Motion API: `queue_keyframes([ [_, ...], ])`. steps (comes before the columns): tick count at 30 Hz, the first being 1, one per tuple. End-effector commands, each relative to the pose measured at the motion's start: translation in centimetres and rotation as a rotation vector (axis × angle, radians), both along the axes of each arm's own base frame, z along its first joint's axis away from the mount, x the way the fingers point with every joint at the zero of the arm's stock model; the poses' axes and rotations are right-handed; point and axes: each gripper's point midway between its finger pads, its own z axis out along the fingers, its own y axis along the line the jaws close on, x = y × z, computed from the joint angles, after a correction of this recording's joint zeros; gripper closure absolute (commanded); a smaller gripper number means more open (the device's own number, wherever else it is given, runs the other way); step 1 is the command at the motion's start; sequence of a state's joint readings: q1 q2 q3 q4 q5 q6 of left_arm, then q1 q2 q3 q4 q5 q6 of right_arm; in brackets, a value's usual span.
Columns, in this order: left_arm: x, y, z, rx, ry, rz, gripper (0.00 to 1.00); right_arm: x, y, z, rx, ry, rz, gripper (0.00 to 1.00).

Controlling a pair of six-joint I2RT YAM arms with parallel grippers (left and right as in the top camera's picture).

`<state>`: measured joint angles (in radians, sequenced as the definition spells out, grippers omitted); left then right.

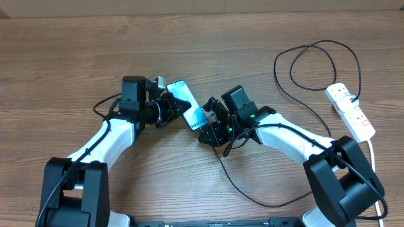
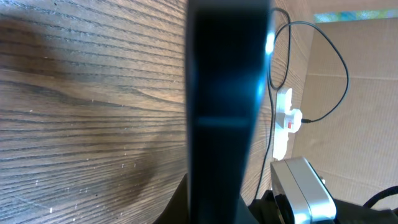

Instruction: Plug charger to phone and switch on socket

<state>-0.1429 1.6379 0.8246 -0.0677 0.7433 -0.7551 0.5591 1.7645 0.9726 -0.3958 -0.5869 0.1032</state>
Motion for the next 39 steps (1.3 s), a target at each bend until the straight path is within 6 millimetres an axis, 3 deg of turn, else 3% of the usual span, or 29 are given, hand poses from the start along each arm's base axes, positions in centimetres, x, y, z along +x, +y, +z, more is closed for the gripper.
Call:
queue_keyframes([
  [1, -0.3, -0.7, 1.0, -0.028, -0.042, -0.060, 0.96, 1.0, 0.2, 1.1, 0.007, -0.049, -0.016, 0.92],
  [2, -0.4, -0.9, 1.1, -0.034, -0.050, -0.075, 0.96, 1.1, 0.2, 1.1, 0.009, -0.052, -0.017, 0.96],
  [11, -2.1, -2.4, 2.8, -0.119, -0.144, -0.246, 0.96, 1.9, 0.1, 1.2, -0.004, -0.075, -0.048, 0.96],
  [19, -3.3, -3.0, 2.3, -0.115, -0.125, -0.292, 0.95, 2.5, 0.4, 1.7, 0.012, -0.094, -0.054, 0.96],
  [29, -2.8, -3.5, 2.7, -0.112, -0.158, -0.294, 0.96, 2.1, 0.8, 2.2, 0.032, -0.071, -0.037, 0.96],
  [39, -1.5, -2.7, 2.0, -0.045, -0.168, -0.225, 0.96, 0.5, 0.9, 2.6, 0.066, 0.031, -0.033, 0.71],
])
